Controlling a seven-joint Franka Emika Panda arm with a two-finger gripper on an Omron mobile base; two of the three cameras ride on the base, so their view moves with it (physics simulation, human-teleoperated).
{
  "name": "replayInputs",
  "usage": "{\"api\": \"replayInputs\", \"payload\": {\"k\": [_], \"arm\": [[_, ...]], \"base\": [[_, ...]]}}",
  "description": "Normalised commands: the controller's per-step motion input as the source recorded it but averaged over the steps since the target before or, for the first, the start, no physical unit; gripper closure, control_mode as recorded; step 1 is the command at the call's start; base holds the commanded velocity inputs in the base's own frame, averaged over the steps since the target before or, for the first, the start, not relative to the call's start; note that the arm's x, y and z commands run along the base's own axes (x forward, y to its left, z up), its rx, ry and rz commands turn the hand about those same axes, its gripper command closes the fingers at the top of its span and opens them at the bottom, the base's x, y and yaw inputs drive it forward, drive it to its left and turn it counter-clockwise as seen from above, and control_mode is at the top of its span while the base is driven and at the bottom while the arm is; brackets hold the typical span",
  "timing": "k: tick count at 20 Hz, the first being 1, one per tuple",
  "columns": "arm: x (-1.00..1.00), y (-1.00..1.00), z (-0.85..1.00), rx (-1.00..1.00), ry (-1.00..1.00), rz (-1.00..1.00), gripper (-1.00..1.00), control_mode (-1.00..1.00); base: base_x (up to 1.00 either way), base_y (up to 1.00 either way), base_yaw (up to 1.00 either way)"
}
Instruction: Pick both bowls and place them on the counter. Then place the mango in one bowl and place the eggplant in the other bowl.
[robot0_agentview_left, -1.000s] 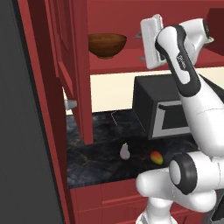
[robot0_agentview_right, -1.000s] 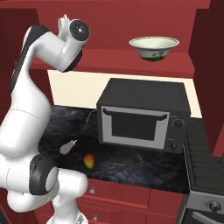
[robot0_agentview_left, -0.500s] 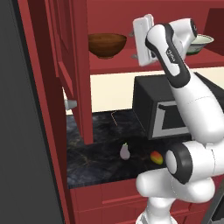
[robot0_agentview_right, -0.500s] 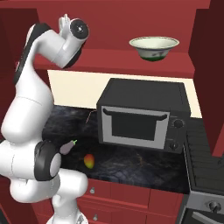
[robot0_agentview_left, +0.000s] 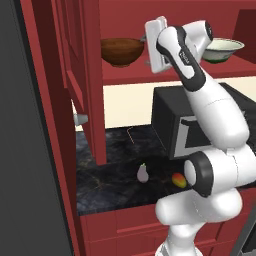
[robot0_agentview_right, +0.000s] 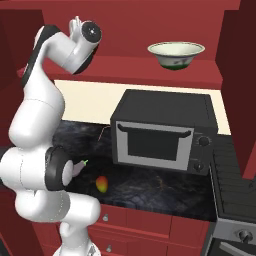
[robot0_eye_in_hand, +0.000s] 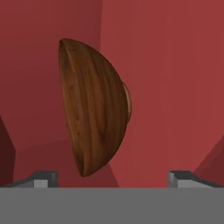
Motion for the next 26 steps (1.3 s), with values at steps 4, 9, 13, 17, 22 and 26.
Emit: {"api": "replayInputs", "payload": {"k": [4,9,13,17,22,26], "arm": [[0.18,0.06,-0.02,0.0,0.06,0.0,-1.0,-1.0],[0.22,0.05,-0.04,0.0,0.06,0.01,-1.0,-1.0],[0.29,0.13,-0.05,-0.01,0.04,0.0,-1.0,-1.0],[0.25,0.11,-0.09,-0.02,0.01,0.0,-1.0,-1.0],[0.27,0.11,-0.09,-0.02,0.0,0.0,-1.0,-1.0],[0.28,0.09,-0.06,-0.01,0.0,0.0,-1.0,-1.0]], "base": [[0.0,0.0,0.0],[0.0,0.0,0.0],[0.0,0.0,0.0],[0.0,0.0,0.0],[0.0,0.0,0.0],[0.0,0.0,0.0]]}}
